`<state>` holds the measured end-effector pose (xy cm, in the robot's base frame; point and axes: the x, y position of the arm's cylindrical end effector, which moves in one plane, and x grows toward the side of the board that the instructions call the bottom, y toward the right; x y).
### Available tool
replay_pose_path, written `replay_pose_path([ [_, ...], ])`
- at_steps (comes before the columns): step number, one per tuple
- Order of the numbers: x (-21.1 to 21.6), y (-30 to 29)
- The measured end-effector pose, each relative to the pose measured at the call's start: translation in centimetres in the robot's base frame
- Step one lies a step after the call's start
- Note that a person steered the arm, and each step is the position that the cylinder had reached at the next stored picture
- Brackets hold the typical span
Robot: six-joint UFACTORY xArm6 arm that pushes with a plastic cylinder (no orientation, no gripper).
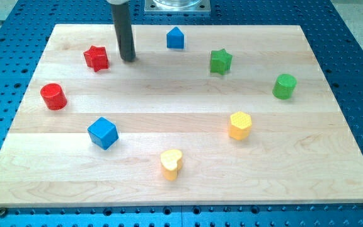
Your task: Push the red circle into the red star
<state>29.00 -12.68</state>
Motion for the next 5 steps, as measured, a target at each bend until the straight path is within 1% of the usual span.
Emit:
replay_pose_path([
  [1,2.6,-4.5],
  [2,6.3,-6.0],
  [3,9.4,-3.2],
  [4,16.6,-5.4],
  [5,17.4,-11.1],
])
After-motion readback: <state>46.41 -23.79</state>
